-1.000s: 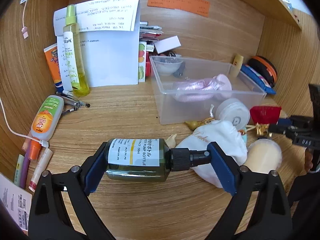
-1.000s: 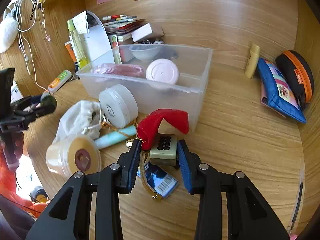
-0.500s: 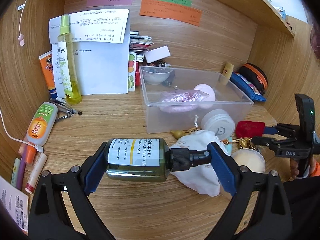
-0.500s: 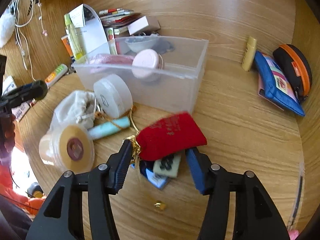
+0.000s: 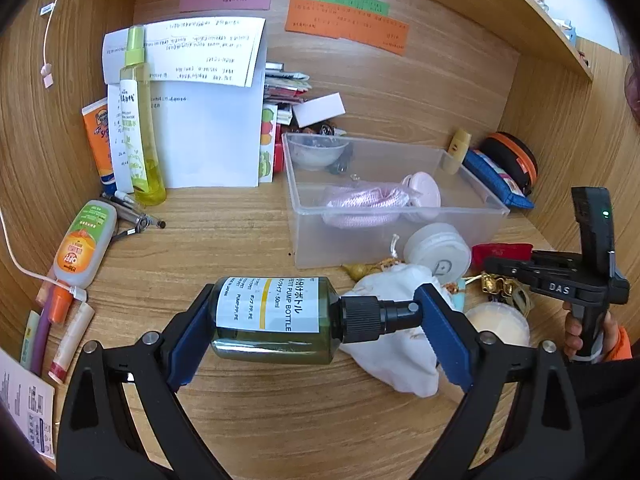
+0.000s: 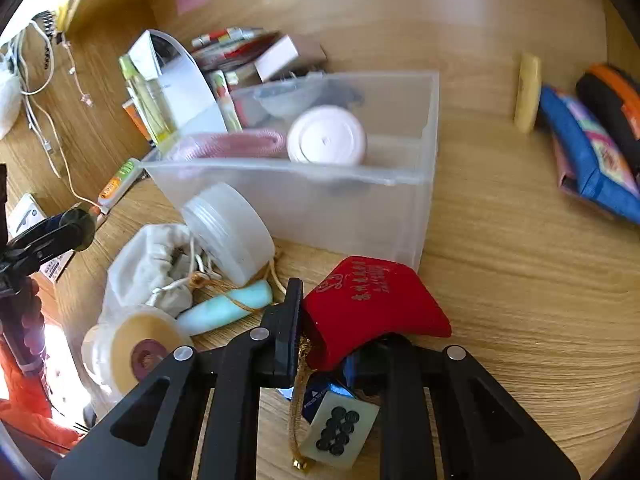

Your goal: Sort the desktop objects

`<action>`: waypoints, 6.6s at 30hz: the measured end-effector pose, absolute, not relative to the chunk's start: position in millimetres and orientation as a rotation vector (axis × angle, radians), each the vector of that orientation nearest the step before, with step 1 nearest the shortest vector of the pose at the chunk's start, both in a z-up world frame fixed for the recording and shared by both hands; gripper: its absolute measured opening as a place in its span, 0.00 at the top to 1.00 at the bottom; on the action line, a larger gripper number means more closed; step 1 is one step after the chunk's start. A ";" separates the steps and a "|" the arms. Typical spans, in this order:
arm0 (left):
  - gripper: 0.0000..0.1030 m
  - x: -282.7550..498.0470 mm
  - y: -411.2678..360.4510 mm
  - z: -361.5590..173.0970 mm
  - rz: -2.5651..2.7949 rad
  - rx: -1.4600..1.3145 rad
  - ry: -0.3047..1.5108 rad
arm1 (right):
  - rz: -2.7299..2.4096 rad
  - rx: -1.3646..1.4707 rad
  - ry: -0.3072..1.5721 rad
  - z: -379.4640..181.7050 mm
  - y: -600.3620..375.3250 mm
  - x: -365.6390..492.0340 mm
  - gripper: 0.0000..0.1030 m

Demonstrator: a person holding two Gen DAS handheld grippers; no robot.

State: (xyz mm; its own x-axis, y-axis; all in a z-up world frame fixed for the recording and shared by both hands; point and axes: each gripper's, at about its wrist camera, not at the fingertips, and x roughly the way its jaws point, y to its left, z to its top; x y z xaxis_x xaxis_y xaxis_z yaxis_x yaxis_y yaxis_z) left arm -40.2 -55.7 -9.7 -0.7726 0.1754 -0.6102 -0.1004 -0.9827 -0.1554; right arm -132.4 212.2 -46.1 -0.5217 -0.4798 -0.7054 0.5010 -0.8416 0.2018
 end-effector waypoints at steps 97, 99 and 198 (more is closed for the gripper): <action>0.05 -221.5 4.0 6.2 2.788 -1.083 -0.003 | -2.479 0.887 0.511 1.8 133.3 -246.2 0.22; 0.03 -216.3 4.7 11.4 2.800 -1.052 0.010 | -2.475 0.889 0.497 3.8 133.8 -247.0 0.21; 0.24 -81.4 4.2 -52.2 2.640 -1.310 -0.169 | -2.390 1.090 0.130 -50.2 247.1 -94.6 0.66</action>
